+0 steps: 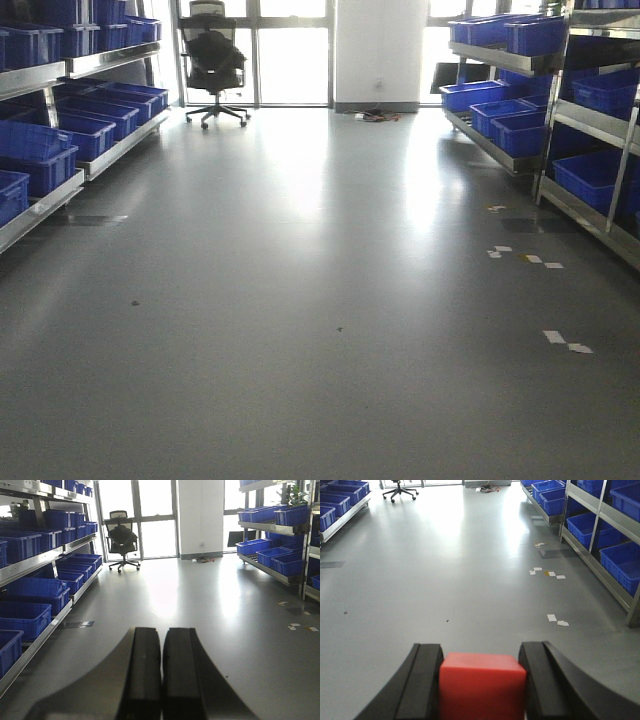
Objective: Pick red cube and place on left shelf
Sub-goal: 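Drive the base away from the table holding the red cube, then turn the base toward the shelf of blue bins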
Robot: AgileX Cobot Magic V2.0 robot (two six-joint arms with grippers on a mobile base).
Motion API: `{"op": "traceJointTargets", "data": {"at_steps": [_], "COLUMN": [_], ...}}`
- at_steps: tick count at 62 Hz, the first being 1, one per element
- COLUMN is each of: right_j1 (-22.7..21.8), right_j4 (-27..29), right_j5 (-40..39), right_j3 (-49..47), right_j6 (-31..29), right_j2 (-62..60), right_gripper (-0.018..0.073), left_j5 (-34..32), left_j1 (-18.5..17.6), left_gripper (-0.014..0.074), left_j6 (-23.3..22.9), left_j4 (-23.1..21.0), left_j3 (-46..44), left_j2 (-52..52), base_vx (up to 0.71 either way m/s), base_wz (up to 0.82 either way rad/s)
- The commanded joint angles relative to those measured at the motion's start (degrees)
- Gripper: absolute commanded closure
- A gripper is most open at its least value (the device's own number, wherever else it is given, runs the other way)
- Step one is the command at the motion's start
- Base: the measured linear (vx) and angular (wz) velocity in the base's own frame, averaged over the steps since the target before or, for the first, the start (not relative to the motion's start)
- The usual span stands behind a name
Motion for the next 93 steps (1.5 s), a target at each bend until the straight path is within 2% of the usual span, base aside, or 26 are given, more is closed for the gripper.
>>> {"op": "traceJointTargets", "data": {"at_steps": [1,35,93], "right_j1": [-0.4,-0.4,-0.4], "right_j4": [-0.8,-0.8,-0.8], "right_j5": [-5.1,-5.1,-5.0], "right_j3": [-1.7,-1.7,-1.7], "right_j6": [-0.1,-0.1,-0.1], "right_j2": [0.3,0.3,0.3], "right_gripper": [0.0502,0.0502,0.0502], "left_j5": [-4.8,-4.8,-4.8], "left_j1": [-0.2,-0.2,-0.2], "left_gripper": [0.0491,0.0491,0.0491], "left_j6": [0.1,0.1,0.1], "left_j4": [-0.3,-0.3,-0.3], "left_j3": [1.3,1.3,1.3], "left_j2": [0.4,0.4,0.4], "base_vx": [0.21,0.35,0.62], "base_wz": [-0.24,0.05,0.07]}}
